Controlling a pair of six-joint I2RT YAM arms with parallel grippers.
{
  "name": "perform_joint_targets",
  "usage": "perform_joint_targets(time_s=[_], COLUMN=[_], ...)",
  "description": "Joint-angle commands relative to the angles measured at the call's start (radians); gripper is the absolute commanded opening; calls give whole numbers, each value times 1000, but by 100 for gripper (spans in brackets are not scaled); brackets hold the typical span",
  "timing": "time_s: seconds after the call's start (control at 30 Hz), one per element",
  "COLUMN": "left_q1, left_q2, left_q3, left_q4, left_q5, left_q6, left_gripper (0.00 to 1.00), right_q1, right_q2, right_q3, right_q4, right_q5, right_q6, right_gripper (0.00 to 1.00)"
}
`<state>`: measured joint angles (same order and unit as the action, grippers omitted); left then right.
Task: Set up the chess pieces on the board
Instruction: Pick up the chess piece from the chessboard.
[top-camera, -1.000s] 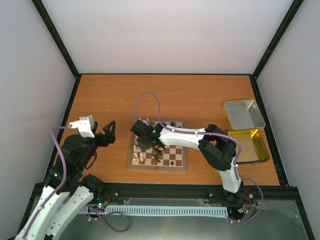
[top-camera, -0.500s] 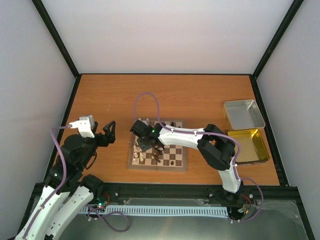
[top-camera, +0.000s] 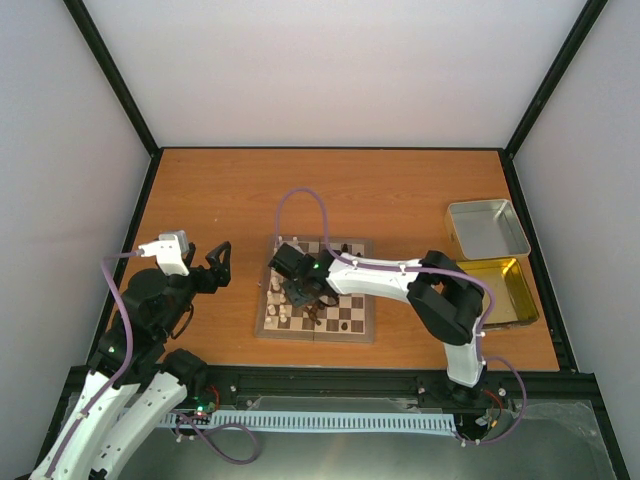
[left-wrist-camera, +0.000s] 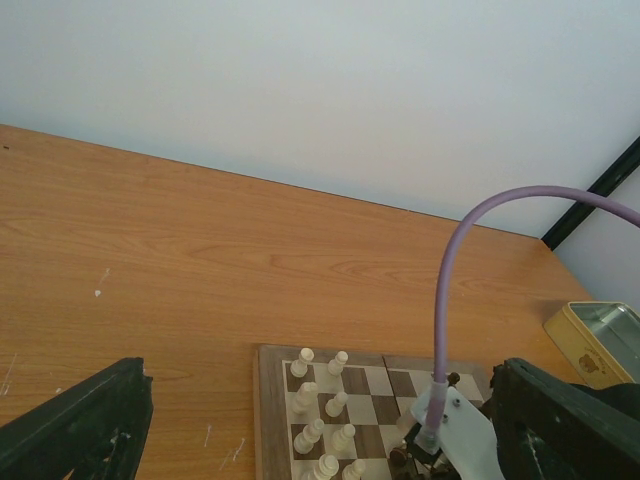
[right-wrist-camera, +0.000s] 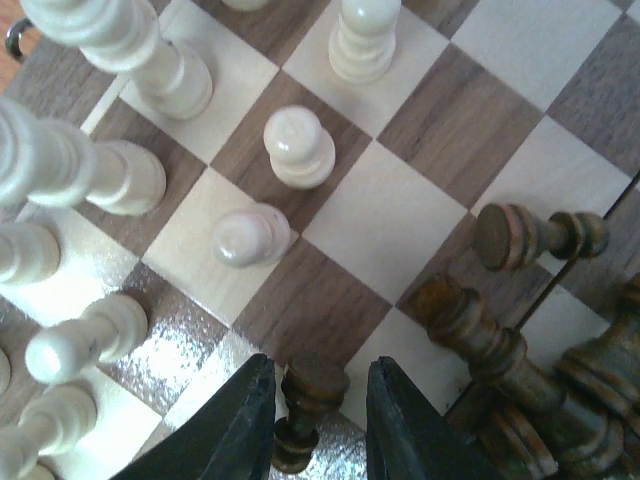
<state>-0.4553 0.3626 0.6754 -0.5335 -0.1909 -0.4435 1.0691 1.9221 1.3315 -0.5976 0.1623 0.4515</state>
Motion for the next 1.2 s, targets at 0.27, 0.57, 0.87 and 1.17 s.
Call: perform_joint_targets(time_s=[0.27, 0.57, 0.87, 1.17], left_q1=[6, 6, 6, 6], left_q2=[16, 17, 14, 18], left_q3=[11, 11, 12, 9], left_q4=[-8, -10, -8, -6], left_q5=[-6, -7, -6, -3], left_q6=[-13, -14, -14, -12], left_gripper=[93, 93, 93, 93], right_q1=[-3, -1, -1, -2], right_q2=[-65, -13, 27, -29], right_q3=[-35, -11, 12, -13], right_q4=[48, -27, -55, -25], right_q5=[-28, 5, -14, 39], right_q6=[43, 74, 85, 93], right_gripper=[27, 27, 16, 4])
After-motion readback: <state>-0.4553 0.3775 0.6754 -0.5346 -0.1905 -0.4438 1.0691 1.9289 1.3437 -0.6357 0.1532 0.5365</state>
